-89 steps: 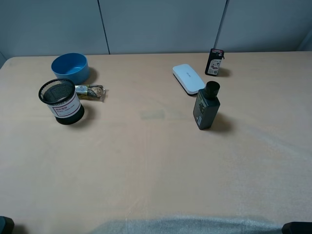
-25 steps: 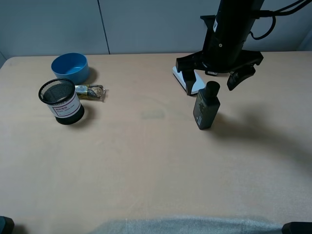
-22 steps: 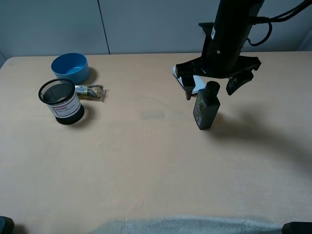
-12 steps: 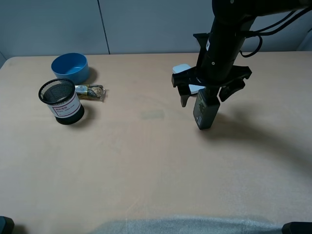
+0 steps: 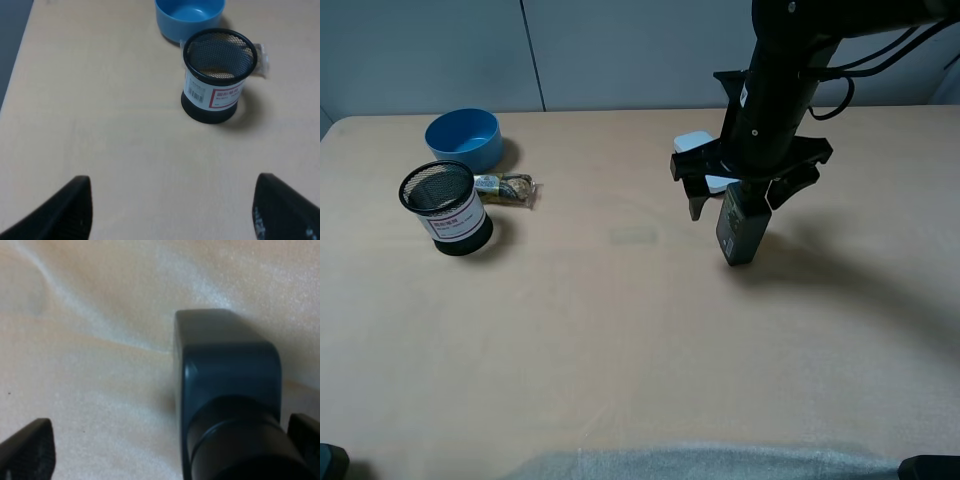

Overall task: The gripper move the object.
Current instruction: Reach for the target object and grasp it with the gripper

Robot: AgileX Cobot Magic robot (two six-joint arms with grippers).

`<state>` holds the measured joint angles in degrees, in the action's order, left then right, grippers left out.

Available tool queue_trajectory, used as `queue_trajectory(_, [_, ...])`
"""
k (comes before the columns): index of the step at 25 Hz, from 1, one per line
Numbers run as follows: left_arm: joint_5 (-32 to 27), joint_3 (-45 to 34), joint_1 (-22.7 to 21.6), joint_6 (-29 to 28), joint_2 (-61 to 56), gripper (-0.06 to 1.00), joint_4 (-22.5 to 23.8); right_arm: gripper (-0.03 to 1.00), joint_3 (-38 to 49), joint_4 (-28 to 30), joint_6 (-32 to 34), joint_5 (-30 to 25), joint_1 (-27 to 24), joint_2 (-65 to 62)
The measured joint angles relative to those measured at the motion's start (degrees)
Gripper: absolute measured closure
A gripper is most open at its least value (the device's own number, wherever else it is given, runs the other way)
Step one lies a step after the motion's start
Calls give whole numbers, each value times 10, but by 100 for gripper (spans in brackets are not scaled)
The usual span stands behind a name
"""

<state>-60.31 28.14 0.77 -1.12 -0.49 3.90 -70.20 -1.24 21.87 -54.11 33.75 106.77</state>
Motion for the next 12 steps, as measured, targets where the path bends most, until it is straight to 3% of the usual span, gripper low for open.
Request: queue_trajectory(12, [0, 0, 0, 0, 0, 21, 0, 27, 0, 6, -7, 1, 0, 31])
